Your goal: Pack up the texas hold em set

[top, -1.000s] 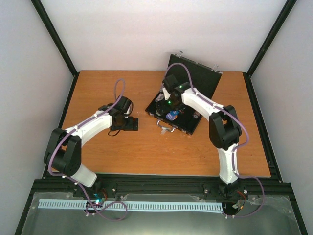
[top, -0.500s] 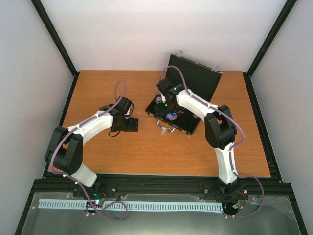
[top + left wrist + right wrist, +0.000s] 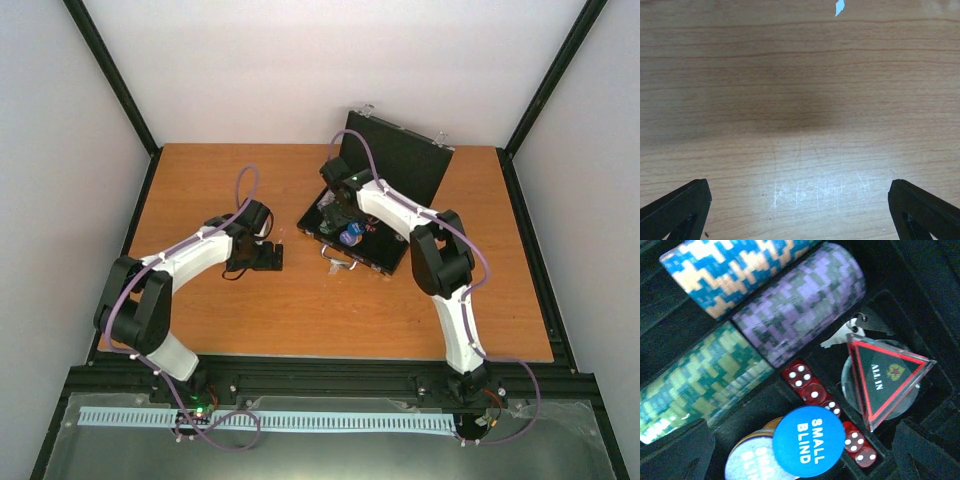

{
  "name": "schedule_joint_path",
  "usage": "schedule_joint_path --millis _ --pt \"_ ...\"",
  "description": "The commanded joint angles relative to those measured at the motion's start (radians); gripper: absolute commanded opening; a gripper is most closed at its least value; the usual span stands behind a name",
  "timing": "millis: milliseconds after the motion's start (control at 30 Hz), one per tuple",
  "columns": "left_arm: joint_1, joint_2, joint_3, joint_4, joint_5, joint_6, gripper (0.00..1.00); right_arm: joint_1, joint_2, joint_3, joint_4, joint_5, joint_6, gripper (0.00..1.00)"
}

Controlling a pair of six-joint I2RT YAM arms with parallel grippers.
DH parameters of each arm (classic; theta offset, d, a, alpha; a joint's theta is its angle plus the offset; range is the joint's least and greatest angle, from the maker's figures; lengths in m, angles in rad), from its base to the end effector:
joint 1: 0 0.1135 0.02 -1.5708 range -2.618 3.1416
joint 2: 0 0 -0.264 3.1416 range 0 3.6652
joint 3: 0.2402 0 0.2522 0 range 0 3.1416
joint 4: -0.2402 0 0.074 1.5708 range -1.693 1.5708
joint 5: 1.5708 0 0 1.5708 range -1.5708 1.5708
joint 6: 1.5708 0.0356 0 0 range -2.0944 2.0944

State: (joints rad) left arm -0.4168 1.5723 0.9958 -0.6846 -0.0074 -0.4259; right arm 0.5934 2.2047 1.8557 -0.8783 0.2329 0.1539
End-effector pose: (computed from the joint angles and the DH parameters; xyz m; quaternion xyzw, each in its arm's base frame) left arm 0.2670 -0.1179 0.1899 -0.0051 0.9880 -0.0597 0.1422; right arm 0.3890 0.2525 0.1965 -0.1939 0.9594 -0.0446 0.1998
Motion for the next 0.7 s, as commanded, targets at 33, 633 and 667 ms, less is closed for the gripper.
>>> schedule_joint_path --millis 33,633,667 --pt "0.004 0.02 0.028 0.01 0.009 -0.013 1.0 -0.027 -0.024 -0.014 0.044 -0.015 -0.009 0.98" --pt "0.004 0.064 0.05 0.008 0.025 -0.044 1.0 -0.203 -0.1 -0.175 0.178 -0.554 -0.057 0.98" --pt "0.004 0.068 0.05 0.008 0.026 -0.047 1.0 -0.209 -0.095 -0.174 0.182 -0.58 -0.06 0.98"
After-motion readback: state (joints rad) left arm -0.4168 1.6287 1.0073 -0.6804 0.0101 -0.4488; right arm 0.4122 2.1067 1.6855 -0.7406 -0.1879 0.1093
